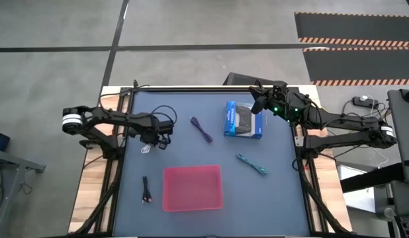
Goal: Pick and place USB-C Cables
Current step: Put the white charger cable into the pink bin
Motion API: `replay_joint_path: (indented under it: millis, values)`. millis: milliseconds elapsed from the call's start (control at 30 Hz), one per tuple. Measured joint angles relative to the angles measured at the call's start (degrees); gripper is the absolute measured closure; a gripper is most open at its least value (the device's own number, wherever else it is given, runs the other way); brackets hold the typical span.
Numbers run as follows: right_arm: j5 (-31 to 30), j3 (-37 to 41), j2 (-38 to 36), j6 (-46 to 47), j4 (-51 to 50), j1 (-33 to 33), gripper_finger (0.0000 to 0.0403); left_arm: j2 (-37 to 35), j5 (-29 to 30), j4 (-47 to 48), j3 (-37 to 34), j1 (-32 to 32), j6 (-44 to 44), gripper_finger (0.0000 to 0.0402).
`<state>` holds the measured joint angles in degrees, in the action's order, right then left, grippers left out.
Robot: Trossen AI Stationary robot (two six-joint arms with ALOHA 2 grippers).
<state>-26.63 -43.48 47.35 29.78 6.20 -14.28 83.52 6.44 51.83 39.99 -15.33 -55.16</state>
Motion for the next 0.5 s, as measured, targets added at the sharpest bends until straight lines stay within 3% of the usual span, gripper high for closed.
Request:
replay_joint_path:
  millis: [267, 500]
  values:
    - [0.02, 0.00, 0.00, 0.00, 0.02, 0.00, 0.0394, -6.55, -2.70, 3.90, 4.30, 0.44, 4.08, 0.0376]
    - [0.02, 0.00, 0.00, 0.09, 0.07, 0.00, 0.0394, -12.65, -5.60, 8.95, 13.07, 1.46, 8.65, 0.0378]
